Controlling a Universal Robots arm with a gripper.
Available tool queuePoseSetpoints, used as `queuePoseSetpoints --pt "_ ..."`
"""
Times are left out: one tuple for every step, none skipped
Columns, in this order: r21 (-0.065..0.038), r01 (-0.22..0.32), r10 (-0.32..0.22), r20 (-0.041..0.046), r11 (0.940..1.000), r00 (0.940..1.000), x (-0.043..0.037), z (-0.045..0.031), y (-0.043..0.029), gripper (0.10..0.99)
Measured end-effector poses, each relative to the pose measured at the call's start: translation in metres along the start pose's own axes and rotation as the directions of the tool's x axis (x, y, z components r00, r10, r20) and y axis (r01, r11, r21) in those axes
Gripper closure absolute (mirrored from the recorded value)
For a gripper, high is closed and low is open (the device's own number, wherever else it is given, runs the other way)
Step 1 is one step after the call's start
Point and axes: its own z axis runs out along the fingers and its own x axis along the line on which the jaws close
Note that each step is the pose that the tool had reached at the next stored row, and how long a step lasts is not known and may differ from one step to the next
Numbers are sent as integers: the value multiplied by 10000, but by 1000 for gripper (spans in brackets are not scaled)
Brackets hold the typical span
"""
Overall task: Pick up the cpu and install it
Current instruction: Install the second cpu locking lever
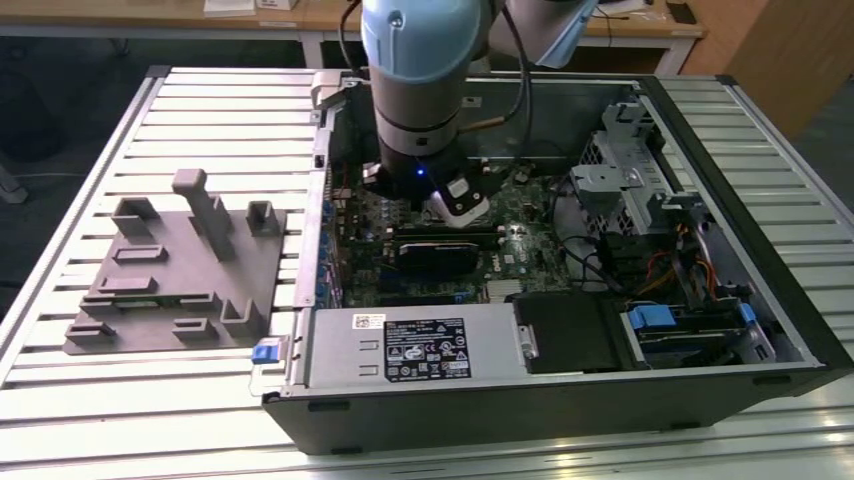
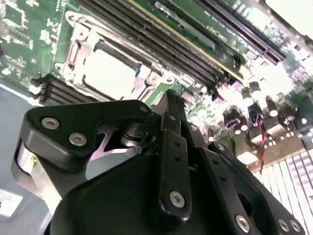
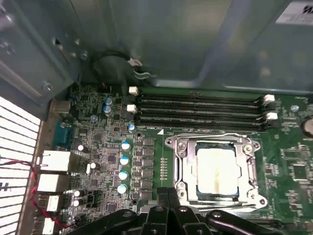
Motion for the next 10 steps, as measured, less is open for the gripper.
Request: queuePoseSetpoints --pt "17 1 -1 1 10000 10000 -1 -17 6 980" --pt "71 1 -1 0 10000 10000 -1 -25 10 980" --pt "177 5 -5 -3 9998 10000 -1 -25 12 980" --pt "306 7 -7 -9 9995 10000 -1 -25 14 980" --pt "435 -1 2 -8 9991 10000 -2 -24 18 980" --pt "546 -17 17 -5 9985 10000 -4 -22 23 980" --pt "614 -31 31 -1 9981 10000 -8 -18 32 980" --pt "656 -42 42 3 9978 10000 -15 -14 44 980" --pt "686 -55 55 6 9976 10000 -26 -10 55 980" --pt "710 -76 75 12 9974 10000 -39 -6 65 980"
